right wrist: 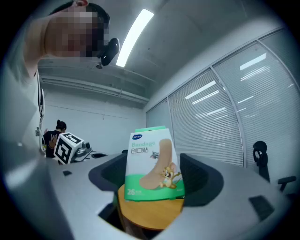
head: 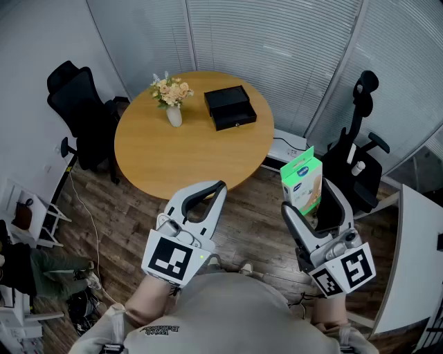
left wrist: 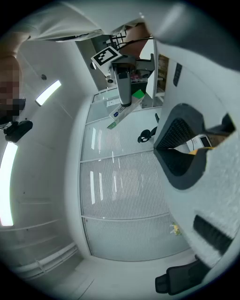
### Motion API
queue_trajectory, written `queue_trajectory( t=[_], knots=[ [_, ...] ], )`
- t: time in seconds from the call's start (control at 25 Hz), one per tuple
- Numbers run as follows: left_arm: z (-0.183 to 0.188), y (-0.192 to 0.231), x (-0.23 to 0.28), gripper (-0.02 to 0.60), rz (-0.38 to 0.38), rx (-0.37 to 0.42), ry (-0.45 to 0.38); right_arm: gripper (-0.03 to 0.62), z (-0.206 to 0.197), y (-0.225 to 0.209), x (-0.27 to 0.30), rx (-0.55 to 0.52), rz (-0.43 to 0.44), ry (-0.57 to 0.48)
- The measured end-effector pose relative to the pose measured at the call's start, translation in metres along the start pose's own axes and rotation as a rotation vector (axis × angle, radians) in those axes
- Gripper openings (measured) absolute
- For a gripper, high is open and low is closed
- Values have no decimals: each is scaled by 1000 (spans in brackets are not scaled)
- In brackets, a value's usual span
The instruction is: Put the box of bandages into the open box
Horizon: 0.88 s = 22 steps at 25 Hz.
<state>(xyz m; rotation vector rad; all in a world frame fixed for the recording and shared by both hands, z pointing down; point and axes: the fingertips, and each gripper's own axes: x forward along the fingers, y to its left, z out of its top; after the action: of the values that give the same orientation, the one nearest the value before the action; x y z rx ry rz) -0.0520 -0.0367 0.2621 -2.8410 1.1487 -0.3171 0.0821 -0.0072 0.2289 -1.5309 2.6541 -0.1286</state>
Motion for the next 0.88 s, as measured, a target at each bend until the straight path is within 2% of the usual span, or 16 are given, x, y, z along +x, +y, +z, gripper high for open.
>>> queue_trajectory(
  t=[0.2, 0.48, 0.88],
  knots=[
    [1, 0, 1, 21, -3, 6, -2, 348, 0, -1, 0, 5, -1, -2],
    [0, -1, 1, 21, 3, -2, 8, 348, 6, -1, -2, -80, -29, -5],
    [-1, -3, -2, 21, 27, -14, 16, 348, -4, -4, -3, -56, -3, 31]
  ],
)
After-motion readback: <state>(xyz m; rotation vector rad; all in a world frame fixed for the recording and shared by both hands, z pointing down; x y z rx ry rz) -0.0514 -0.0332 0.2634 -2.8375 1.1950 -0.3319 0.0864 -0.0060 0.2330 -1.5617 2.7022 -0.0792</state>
